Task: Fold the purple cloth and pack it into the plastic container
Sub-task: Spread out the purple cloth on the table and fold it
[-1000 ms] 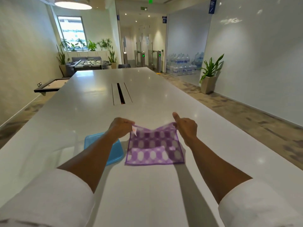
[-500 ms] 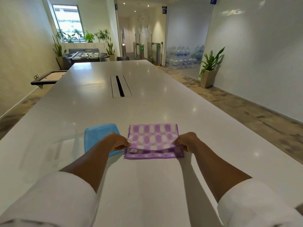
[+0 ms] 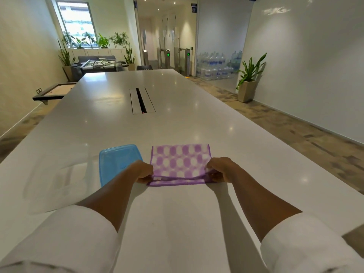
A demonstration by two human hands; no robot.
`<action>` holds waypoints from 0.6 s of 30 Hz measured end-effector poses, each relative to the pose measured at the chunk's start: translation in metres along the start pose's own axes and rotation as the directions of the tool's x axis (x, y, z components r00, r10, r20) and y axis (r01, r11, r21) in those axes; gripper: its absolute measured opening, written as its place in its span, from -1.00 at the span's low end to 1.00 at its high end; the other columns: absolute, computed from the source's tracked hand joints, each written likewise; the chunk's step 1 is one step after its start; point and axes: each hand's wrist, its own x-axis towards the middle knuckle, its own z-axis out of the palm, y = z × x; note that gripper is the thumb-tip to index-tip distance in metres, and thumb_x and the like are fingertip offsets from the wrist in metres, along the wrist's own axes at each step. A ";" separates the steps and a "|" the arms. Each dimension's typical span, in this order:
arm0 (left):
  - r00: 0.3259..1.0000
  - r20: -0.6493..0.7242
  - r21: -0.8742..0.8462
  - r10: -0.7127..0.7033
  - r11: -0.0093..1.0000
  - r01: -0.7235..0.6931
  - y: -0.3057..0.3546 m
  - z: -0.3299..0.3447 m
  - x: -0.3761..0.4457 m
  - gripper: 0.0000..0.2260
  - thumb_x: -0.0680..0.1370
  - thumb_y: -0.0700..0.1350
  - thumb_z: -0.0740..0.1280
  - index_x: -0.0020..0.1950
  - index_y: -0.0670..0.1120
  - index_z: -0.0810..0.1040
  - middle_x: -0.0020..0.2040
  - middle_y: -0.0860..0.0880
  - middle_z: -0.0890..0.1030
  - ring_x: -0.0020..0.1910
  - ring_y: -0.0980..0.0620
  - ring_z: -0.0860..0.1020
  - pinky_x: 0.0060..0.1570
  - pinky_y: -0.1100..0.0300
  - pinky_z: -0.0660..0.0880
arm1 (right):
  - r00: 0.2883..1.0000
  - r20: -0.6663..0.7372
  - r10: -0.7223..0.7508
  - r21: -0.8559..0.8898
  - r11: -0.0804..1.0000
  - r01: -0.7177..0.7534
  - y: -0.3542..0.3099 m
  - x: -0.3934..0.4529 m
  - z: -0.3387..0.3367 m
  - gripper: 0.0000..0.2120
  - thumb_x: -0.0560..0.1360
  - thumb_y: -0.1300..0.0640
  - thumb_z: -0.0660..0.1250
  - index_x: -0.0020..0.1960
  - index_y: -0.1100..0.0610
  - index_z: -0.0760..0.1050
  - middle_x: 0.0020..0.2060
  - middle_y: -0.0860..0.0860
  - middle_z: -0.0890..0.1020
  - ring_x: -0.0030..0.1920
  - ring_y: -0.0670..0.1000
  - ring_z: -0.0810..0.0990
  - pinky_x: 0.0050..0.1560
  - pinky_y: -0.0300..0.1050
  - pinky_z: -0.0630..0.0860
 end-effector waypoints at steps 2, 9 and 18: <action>1.000 0.025 -0.024 -0.016 1.000 0.017 0.000 -0.001 -0.003 -0.89 0.56 -0.34 0.17 -0.09 -0.27 0.48 -0.18 -0.21 0.58 -0.34 -0.04 0.57 -0.06 0.11 0.59 | 1.000 0.004 -0.008 0.036 0.999 0.008 0.001 -0.003 -0.001 -0.91 0.44 0.35 0.27 -0.06 0.27 0.49 -0.21 0.17 0.57 -0.26 0.11 0.57 -0.13 0.00 0.60; 0.998 0.059 -0.118 -0.011 0.993 0.018 -0.003 -0.004 -0.008 -0.86 0.52 -0.36 0.14 -0.16 -0.22 0.46 -0.19 -0.18 0.55 -0.28 -0.03 0.56 0.00 0.06 0.58 | 0.998 -0.022 -0.053 0.101 0.993 0.055 0.007 -0.001 -0.006 -0.93 0.48 0.30 0.23 -0.16 0.26 0.46 -0.25 0.19 0.58 -0.28 0.14 0.60 -0.08 0.09 0.65; 0.963 -0.171 0.375 0.209 0.917 -0.132 -0.018 0.002 -0.008 -0.78 0.47 -0.18 0.33 0.06 -0.22 0.64 0.06 -0.18 0.66 0.05 -0.15 0.62 -0.07 0.14 0.53 | 0.964 -0.178 -0.200 -0.210 0.964 0.161 0.034 0.010 -0.007 -0.79 0.36 0.25 0.43 -0.08 0.39 0.56 -0.14 0.26 0.66 -0.07 0.22 0.68 0.02 0.09 0.64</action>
